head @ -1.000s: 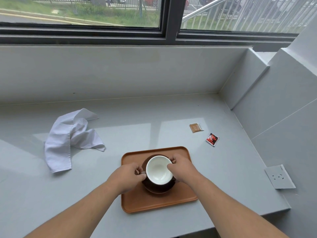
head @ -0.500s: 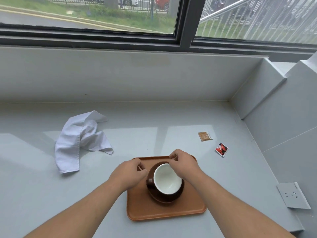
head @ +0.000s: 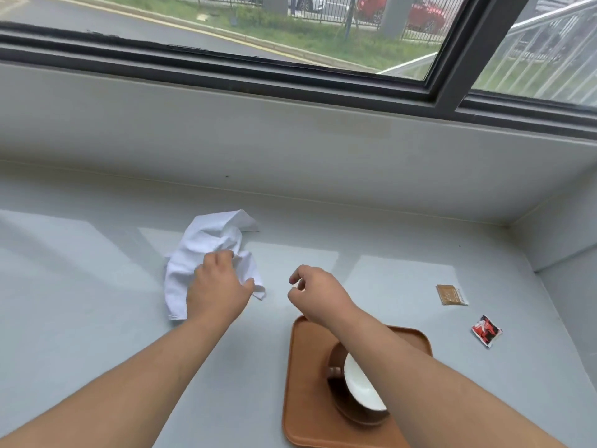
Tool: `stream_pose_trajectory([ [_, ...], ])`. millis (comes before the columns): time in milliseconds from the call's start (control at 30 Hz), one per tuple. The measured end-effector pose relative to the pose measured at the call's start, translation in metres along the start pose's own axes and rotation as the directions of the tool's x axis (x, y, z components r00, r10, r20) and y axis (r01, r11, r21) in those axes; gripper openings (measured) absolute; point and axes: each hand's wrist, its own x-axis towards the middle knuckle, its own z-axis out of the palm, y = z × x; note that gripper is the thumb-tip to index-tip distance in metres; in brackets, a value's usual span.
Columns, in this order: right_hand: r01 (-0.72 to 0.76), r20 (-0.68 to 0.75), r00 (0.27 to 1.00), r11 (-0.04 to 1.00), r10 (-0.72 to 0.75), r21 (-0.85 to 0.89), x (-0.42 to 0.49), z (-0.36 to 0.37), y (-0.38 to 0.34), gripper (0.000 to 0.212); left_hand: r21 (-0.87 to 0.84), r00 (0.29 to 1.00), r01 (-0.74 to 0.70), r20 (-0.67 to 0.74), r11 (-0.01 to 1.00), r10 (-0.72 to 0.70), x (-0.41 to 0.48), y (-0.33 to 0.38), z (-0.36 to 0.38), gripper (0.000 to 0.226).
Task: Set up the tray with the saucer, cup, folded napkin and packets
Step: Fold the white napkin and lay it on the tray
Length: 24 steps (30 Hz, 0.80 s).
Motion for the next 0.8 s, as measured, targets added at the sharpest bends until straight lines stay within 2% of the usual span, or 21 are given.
stream_pose_trajectory([
  [100,0.046,0.033,0.998,0.998,-0.045,-0.032,0.016,0.012,-0.020,0.031,0.114,0.999,0.018,-0.038,0.993,-0.014,0.025,-0.023,-0.009,0.062],
  [233,0.108,0.057,0.993,0.992,-0.105,-0.064,0.034,0.021,-0.040,0.032,0.251,0.998,0.003,0.055,0.968,-0.018,0.050,-0.047,-0.012,0.053],
  [333,0.129,0.060,0.990,0.989,-0.125,-0.075,0.046,0.023,-0.051,0.031,0.185,0.983,-0.030,0.185,0.982,-0.005,0.063,-0.055,-0.013,0.052],
  [400,0.142,0.059,0.989,0.986,-0.137,-0.089,0.053,0.024,-0.058,0.030,0.122,0.975,-0.054,0.221,0.991,0.026,0.067,-0.058,-0.015,0.049],
  [533,0.155,0.060,0.987,0.980,-0.148,-0.122,0.067,0.027,-0.071,0.030,0.209,0.961,-0.121,0.270,0.970,0.061,0.071,-0.062,-0.018,0.047],
  [600,0.160,0.067,0.986,0.978,-0.152,-0.134,0.074,0.032,-0.079,0.032,0.225,0.956,-0.150,0.280,0.963,0.084,0.071,-0.066,-0.020,0.048],
  [700,0.197,0.078,0.979,0.965,-0.186,-0.173,0.088,0.044,-0.092,0.036,0.206,0.956,-0.196,0.259,0.959,0.139,0.072,-0.073,-0.021,0.037],
  [800,0.313,0.037,0.949,0.916,-0.314,-0.249,0.102,0.059,-0.107,0.041,0.173,0.956,-0.232,0.220,0.957,0.192,0.071,-0.080,-0.022,0.031],
])
